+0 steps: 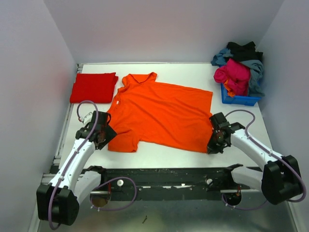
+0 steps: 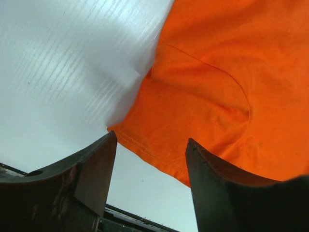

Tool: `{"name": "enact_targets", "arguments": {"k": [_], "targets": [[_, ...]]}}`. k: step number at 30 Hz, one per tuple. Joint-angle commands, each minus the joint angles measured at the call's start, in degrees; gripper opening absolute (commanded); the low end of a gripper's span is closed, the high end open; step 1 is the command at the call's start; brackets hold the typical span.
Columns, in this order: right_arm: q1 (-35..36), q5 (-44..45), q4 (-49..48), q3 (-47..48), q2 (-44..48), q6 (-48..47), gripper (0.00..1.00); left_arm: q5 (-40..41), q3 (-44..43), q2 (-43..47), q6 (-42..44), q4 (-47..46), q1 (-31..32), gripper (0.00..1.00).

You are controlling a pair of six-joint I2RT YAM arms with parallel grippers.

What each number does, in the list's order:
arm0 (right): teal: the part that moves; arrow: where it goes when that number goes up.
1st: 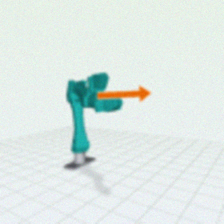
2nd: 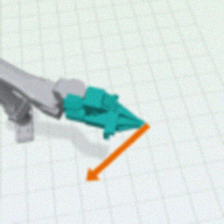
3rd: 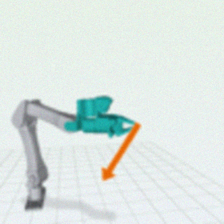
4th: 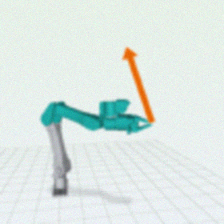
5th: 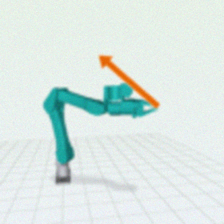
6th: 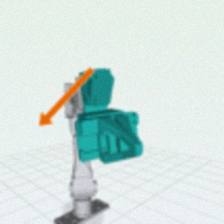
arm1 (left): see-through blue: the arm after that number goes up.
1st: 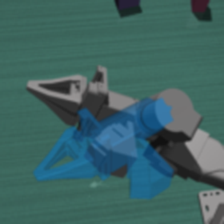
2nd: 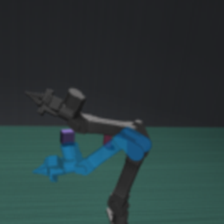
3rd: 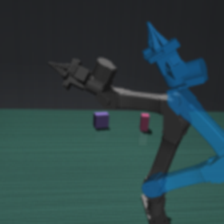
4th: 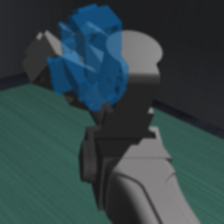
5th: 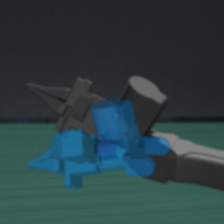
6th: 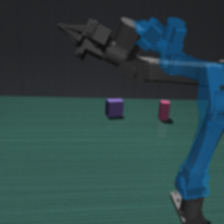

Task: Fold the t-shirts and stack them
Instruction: Grap the side of the flattened tshirt closest away from the robot with both arms

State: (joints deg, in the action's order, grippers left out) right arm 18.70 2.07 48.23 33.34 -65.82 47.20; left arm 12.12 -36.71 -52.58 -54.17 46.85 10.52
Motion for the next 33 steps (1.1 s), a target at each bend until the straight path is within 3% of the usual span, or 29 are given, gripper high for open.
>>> {"name": "enact_targets", "arguments": {"k": [1, 3, 16, 21, 25, 27, 30, 33], "targets": [[0.3, 0.1, 3.4, 3.0, 2.7, -0.3, 0.01, -2.3, 2.1, 1.2, -2.8, 1.3, 0.3, 0.67], [0.3, 0.4, 4.3, 4.5, 3.7, -0.7, 0.01, -2.6, 2.4, 1.2, -2.7, 1.1, 0.4, 0.62], [0.3, -1.3, 2.4, 6.9, 4.2, -3.3, 0.01, 2.7, 2.2, -5.6, -4.0, 0.8, 1.8, 0.56], [0.3, -1.5, 2.0, 7.5, 3.2, -4.0, 0.01, 3.2, 3.6, -7.5, -5.1, -0.2, 3.2, 0.45], [0.3, -1.6, 1.6, 7.4, 3.1, -4.1, 0.01, 4.4, 4.7, -8.5, -6.8, -0.5, 4.2, 0.47], [0.3, -1.7, 1.3, 7.2, 3.0, -4.0, 0.01, 4.6, 4.9, -9.6, -6.5, -1.2, 4.2, 0.58], [0.3, -1.7, 1.2, 6.8, 3.1, -4.0, 0.01, 4.7, 5.2, -11.1, -6.4, -1.5, 4.2, 0.60], [0.3, -1.7, 0.8, 6.3, 3.2, -4.0, 0.01, 4.7, 6.3, -11.9, -7.0, -3.1, 4.2, 0.46]]}}
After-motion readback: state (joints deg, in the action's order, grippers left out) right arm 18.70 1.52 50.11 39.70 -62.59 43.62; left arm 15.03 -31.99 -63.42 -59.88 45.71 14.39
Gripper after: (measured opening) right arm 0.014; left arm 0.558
